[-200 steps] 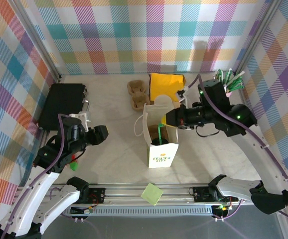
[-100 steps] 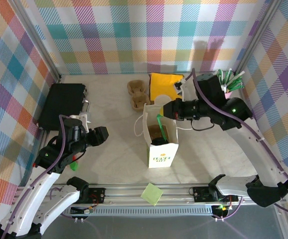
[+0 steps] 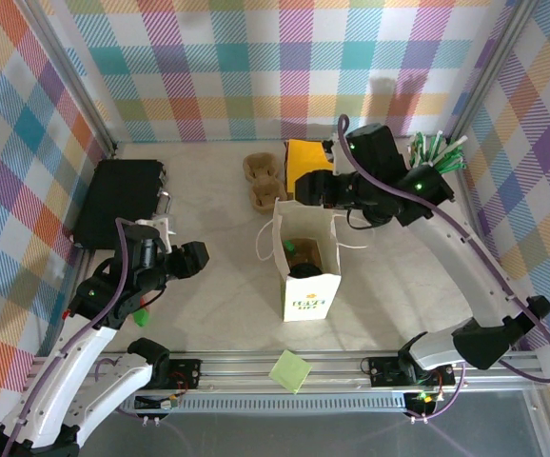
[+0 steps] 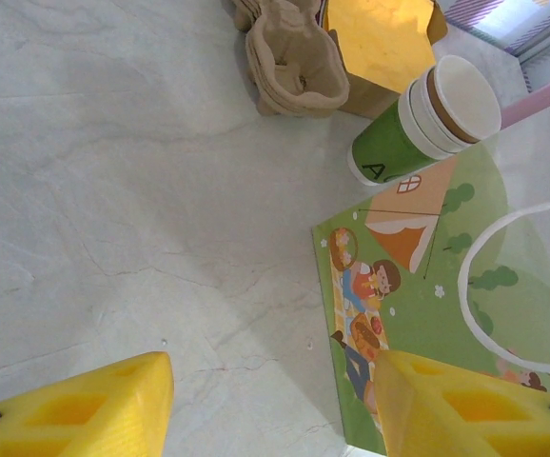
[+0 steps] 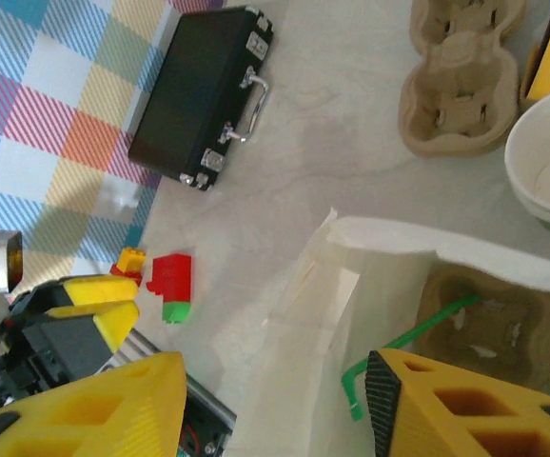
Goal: Pack the takeout coffee
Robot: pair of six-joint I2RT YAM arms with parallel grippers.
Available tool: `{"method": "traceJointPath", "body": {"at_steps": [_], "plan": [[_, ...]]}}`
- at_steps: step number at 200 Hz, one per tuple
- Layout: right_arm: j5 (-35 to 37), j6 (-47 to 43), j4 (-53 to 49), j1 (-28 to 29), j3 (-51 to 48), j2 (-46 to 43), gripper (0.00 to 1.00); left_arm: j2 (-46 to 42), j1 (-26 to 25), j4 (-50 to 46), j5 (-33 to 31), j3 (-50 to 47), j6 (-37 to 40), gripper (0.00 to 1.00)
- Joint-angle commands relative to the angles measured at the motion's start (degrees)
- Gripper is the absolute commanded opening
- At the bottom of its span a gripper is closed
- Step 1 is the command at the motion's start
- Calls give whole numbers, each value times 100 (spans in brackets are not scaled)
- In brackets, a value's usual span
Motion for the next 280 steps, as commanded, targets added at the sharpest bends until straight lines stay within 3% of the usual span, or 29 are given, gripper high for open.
{"method": "traceJointPath", "body": {"at_steps": [1,67,114,188,225,280], "plan": [[466,-282,-253,-101,473,92,57,-43,64,121,56,-68,-96,58],[1389,-560,-598,-917,1241,751,54,-68,66,24,-10,-34,-98,58],[2181,-641,-74,-1406,1027,1124,55,128,64,376,608,158,-245,58],[2423,-701,176,-1739,1909,2578,62,639,64,340,432,708,42,59],[2105,-767,311,-1784,2382,3385,63,771,62,366,296,941,177,60],[2458,-483,396,-1844,2758,4385,69,769,59,543,155,1037,349,62]]}}
